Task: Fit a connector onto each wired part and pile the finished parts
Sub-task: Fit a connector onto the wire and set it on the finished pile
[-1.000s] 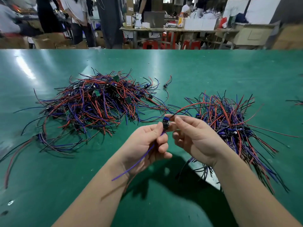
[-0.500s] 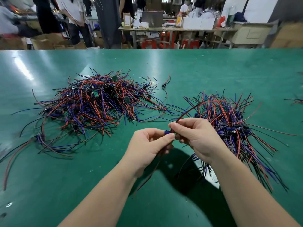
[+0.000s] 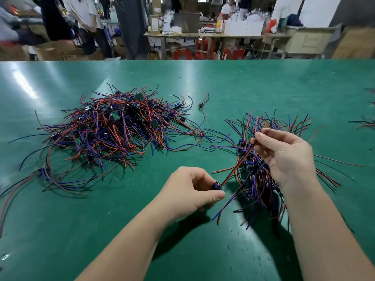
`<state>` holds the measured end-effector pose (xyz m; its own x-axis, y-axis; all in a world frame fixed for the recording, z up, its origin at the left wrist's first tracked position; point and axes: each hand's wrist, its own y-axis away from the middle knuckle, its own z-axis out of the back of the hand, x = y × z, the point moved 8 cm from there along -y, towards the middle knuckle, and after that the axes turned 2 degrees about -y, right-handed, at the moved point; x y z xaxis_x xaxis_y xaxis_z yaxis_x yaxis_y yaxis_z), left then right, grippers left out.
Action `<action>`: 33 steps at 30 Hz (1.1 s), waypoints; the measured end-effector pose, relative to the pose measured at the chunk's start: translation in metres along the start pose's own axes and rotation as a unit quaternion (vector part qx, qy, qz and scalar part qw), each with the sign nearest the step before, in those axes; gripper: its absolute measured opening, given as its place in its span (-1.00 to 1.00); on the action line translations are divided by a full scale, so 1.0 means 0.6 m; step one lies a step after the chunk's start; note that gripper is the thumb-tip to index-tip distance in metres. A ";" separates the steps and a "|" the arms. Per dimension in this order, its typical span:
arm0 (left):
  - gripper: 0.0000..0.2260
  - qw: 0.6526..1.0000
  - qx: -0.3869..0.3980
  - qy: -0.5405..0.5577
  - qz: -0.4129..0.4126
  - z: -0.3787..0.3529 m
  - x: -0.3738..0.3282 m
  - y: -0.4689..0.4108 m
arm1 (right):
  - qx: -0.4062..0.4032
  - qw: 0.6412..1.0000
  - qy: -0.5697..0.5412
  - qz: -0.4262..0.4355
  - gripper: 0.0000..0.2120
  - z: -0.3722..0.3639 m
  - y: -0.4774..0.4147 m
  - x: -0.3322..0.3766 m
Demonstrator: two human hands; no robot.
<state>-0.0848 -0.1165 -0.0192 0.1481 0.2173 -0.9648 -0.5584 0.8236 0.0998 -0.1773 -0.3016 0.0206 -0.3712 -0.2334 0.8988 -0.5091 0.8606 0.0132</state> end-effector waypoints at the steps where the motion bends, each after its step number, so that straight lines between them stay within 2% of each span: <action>1: -0.88 1.000 0.003 -0.006 0.003 0.003 0.001 0.000 | -0.007 1.000 0.001 0.002 -0.89 0.001 0.001 0.001; 3: -0.86 1.000 0.007 -0.018 0.006 0.008 0.002 0.000 | -0.023 1.000 0.012 0.015 -0.83 0.005 0.001 0.005; 6: -0.68 0.999 -0.024 -0.040 -0.012 0.019 -0.003 0.000 | -0.022 0.998 0.048 0.034 -0.79 0.005 0.000 0.007; 8: -0.74 0.996 -0.067 -0.060 -0.022 0.031 -0.007 -0.001 | -0.013 0.999 0.046 0.024 -0.82 0.002 -0.002 0.000; 9: -0.80 0.996 -0.085 -0.034 -0.021 0.037 -0.008 -0.001 | -0.015 0.999 0.043 0.010 -0.81 0.002 -0.005 -0.007; 11: -0.87 0.990 -0.091 0.108 -0.001 0.046 -0.009 -0.002 | -0.016 0.997 0.067 -0.035 -0.83 0.000 -0.009 -0.023; 13: -0.77 0.956 -0.071 0.286 0.011 0.051 -0.013 -0.006 | 0.024 0.990 0.119 -0.074 -0.88 -0.012 -0.005 -0.039; 14: -0.73 0.933 -0.063 0.353 0.005 0.055 -0.018 -0.006 | 0.057 0.983 0.154 -0.086 -0.84 -0.021 0.000 -0.049; 17: -0.70 0.888 -0.067 0.455 -0.016 0.067 -0.027 -0.006 | 0.166 0.954 0.233 -0.090 -0.74 -0.059 0.029 -0.073; 19: -0.72 0.873 -0.083 0.480 -0.012 0.068 -0.022 -0.005 | 0.244 0.942 0.212 -0.089 -0.66 -0.094 0.056 -0.085; 22: -0.71 0.879 -0.109 0.465 0.010 0.059 -0.010 -0.004 | 0.308 0.941 0.114 -0.081 -0.73 -0.138 0.091 -0.093; 26: -0.64 0.916 -0.143 0.375 0.008 0.044 -0.004 -0.002 | 0.254 0.961 -0.019 -0.106 -0.91 -0.147 0.094 -0.098; 28: -0.65 0.935 -0.142 0.323 -0.028 0.038 -0.012 -0.001 | 0.217 0.966 -0.048 -0.130 -0.95 -0.139 0.088 -0.100; 31: -0.68 0.964 -0.137 0.203 -0.105 0.036 -0.028 0.002 | 0.199 0.965 -0.073 -0.156 -0.88 -0.130 0.082 -0.099; 33: -0.82 0.973 -0.122 0.126 -0.149 0.029 -0.040 0.003 | 0.202 0.962 -0.084 -0.163 -0.92 -0.128 0.078 -0.092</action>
<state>-0.0753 -0.1111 0.0081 0.1445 -0.1733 -0.9742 -0.7029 0.6750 -0.2243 -0.1208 -0.2138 0.0050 -0.2435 -0.5598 0.7920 -0.8675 0.4909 0.0803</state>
